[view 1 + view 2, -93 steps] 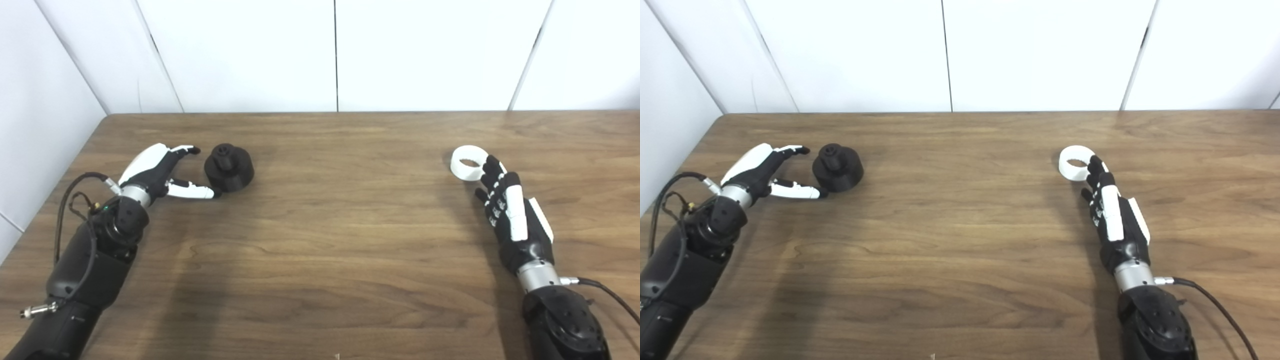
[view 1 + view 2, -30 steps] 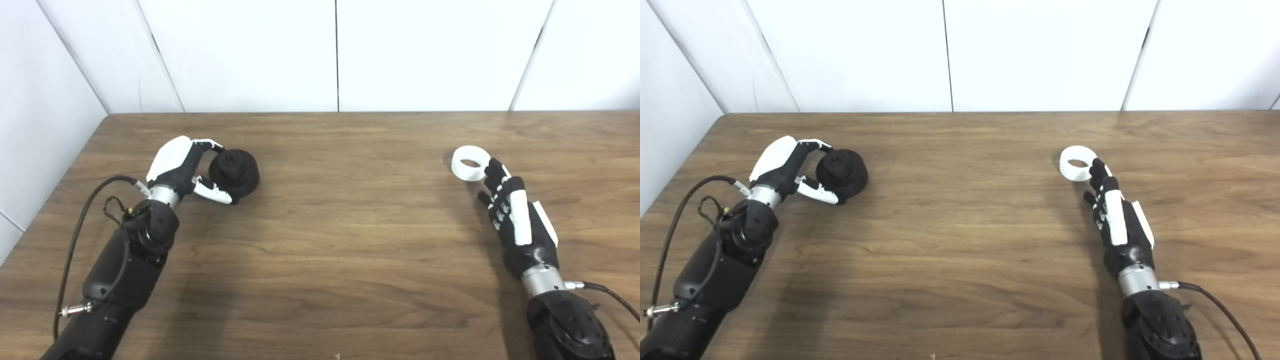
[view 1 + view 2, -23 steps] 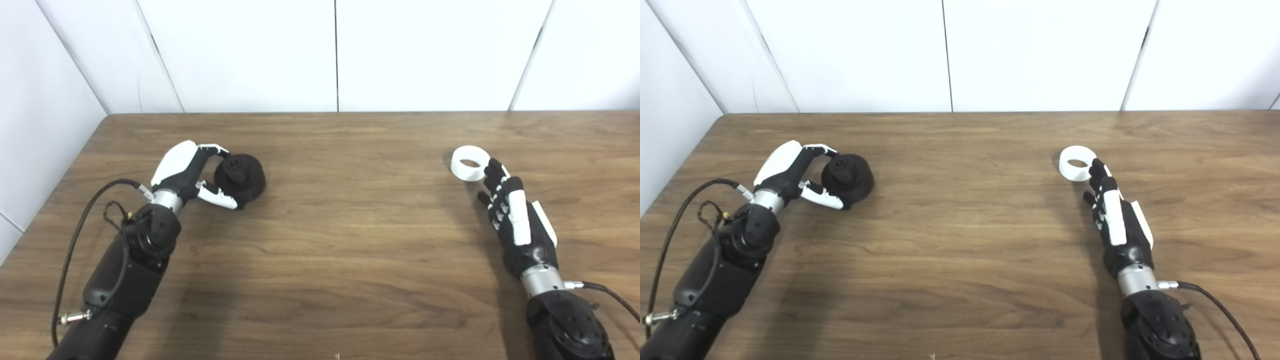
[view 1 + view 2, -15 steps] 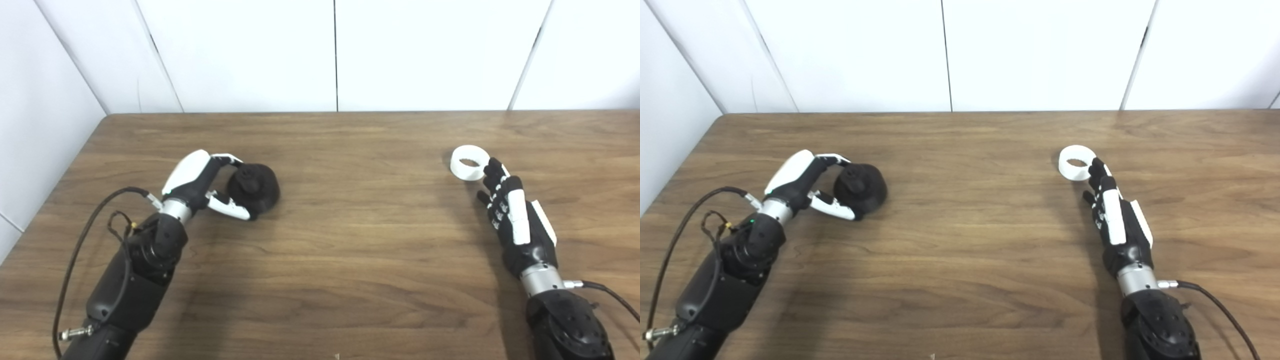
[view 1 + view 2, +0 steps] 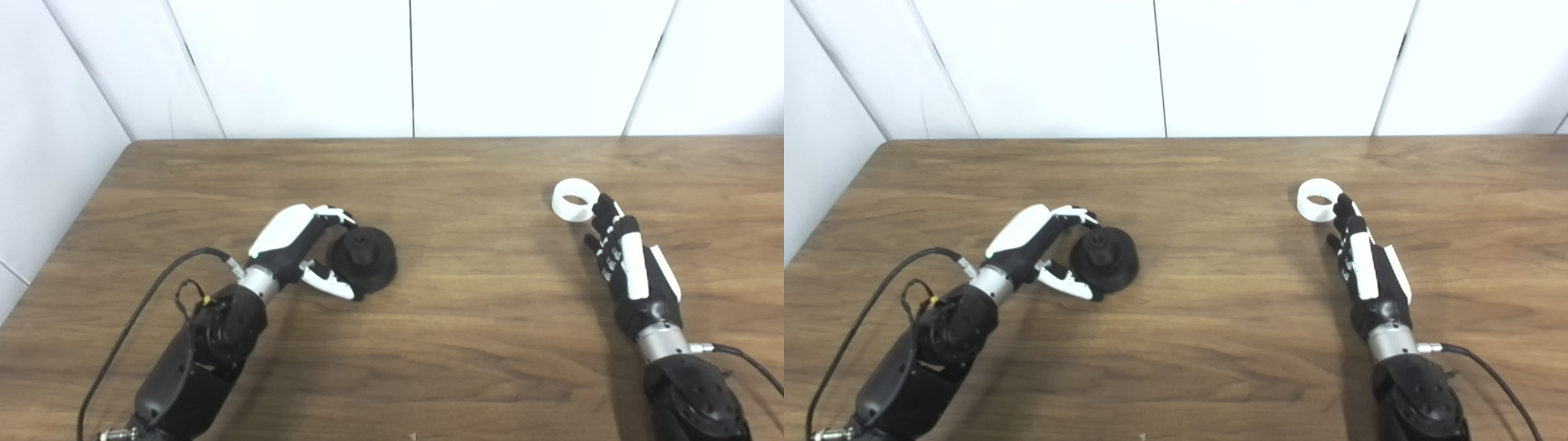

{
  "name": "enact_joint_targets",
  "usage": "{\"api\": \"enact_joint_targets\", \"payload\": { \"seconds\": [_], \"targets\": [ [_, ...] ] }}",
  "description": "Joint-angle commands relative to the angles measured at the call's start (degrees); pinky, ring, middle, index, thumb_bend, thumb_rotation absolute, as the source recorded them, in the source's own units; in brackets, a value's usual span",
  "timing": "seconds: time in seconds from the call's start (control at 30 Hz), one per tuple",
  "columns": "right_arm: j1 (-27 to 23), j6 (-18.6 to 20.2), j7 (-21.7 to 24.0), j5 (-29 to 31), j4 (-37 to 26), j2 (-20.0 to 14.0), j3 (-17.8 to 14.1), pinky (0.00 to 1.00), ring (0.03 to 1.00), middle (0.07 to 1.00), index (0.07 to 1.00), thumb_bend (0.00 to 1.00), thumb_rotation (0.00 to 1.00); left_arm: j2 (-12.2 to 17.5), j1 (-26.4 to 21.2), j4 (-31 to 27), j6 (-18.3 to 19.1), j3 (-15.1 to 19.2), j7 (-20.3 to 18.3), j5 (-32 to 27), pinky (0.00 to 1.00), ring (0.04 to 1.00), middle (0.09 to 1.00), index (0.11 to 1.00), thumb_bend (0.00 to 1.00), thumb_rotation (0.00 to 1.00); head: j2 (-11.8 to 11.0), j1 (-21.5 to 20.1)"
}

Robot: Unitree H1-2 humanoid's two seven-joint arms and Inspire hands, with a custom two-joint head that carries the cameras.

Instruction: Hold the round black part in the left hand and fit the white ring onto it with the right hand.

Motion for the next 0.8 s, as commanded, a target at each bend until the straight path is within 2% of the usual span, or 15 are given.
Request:
{"api": "enact_joint_targets", "payload": {
  "seconds": [0.0,0.23,0.47,0.77],
  "targets": [
    [-2.0,-0.2,-0.3,0.1,-1.6,0.3,0.0,1.00,1.000,0.982,0.981,0.71,1.00,-0.2,0.7,-1.6,-1.4,-1.2,-0.6,0.9,0.87,0.946,0.871,0.606,0.78,0.25,0.1,0.0],
    [-1.9,-0.2,-0.4,-0.6,-1.9,0.2,0.3,1.00,1.000,0.977,0.980,0.70,1.00,-1.2,2.9,-4.6,-1.9,-3.9,-1.8,1.9,0.87,0.959,0.879,0.618,0.76,0.24,0.4,-0.5],
    [-2.0,0.6,-0.7,-0.7,-2.3,0.5,0.3,1.00,1.000,0.975,0.978,0.70,1.00,-1.6,5.2,-7.4,-4.4,-6.6,-1.7,2.7,0.89,0.952,0.870,0.617,0.78,0.22,0.7,-0.8],
    [-1.7,0.6,-0.8,-1.1,-2.7,0.7,0.5,1.00,1.000,0.976,0.978,0.70,1.00,-2.3,8.0,-11.6,-3.4,-8.4,-3.6,4.3,0.89,0.952,0.879,0.614,0.78,0.27,1.0,-1.5]
  ]
}}
